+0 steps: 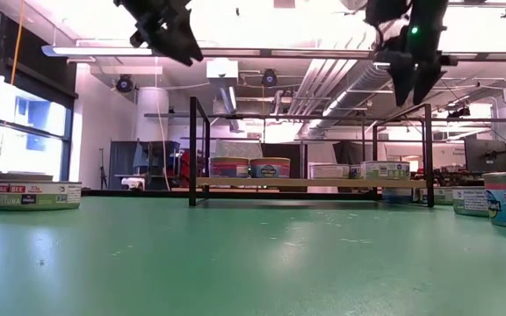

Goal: Stack canned seafood by type on shelf
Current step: Adjust the shelf, then put the blue/pink tuna can on the shelf and align with the other blue/pink tuna can

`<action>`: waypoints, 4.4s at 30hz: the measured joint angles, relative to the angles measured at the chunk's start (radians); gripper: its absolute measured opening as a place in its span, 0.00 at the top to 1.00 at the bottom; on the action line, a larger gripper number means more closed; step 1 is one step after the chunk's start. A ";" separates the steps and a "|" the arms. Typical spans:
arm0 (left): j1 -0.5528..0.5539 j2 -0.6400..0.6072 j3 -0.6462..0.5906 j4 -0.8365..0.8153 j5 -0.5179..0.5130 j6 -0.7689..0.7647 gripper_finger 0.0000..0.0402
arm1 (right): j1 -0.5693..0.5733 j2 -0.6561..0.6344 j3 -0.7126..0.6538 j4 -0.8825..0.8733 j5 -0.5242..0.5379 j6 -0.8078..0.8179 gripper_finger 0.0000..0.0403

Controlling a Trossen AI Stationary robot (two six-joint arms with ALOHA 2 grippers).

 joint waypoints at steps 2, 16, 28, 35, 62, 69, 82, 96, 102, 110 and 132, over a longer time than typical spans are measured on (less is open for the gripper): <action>-0.009 -0.002 -0.013 -0.011 0.001 0.005 0.55 | -0.014 0.030 0.000 0.004 -0.045 0.001 0.42; -0.187 -0.006 -0.017 -0.163 -0.028 0.137 0.54 | -0.021 0.139 0.000 0.149 -0.152 0.061 0.42; -0.210 -0.006 -0.092 -0.207 -0.060 0.200 0.54 | -0.021 0.149 0.000 0.230 -0.188 0.126 0.42; -0.178 -0.006 -0.204 -0.120 -0.238 0.213 0.54 | -0.019 0.149 0.000 0.256 -0.209 0.126 0.42; 0.039 -0.006 -0.346 0.052 -0.316 0.312 0.54 | 0.010 0.152 0.000 0.395 -0.262 0.128 0.42; 0.024 -0.012 -0.346 0.034 -0.328 0.291 0.54 | 0.022 0.168 0.000 0.419 -0.259 0.056 0.42; -0.122 -0.098 -0.346 -0.021 -0.343 0.116 0.54 | 0.071 -0.075 0.000 0.292 -0.151 0.021 0.42; -0.366 -0.163 -0.345 0.153 -0.350 0.071 0.54 | 0.262 -0.116 -0.149 -0.203 0.109 0.306 0.48; -0.432 -0.160 -0.345 0.197 -0.350 0.085 0.54 | 0.221 -0.101 -0.421 -0.100 0.145 0.311 0.74; -0.450 -0.159 -0.345 0.196 -0.352 0.086 0.54 | 0.125 -0.090 -0.550 0.206 0.211 0.331 0.97; -0.449 -0.159 -0.345 0.188 -0.340 0.067 0.54 | -0.092 -0.090 -0.550 0.523 0.244 0.236 1.00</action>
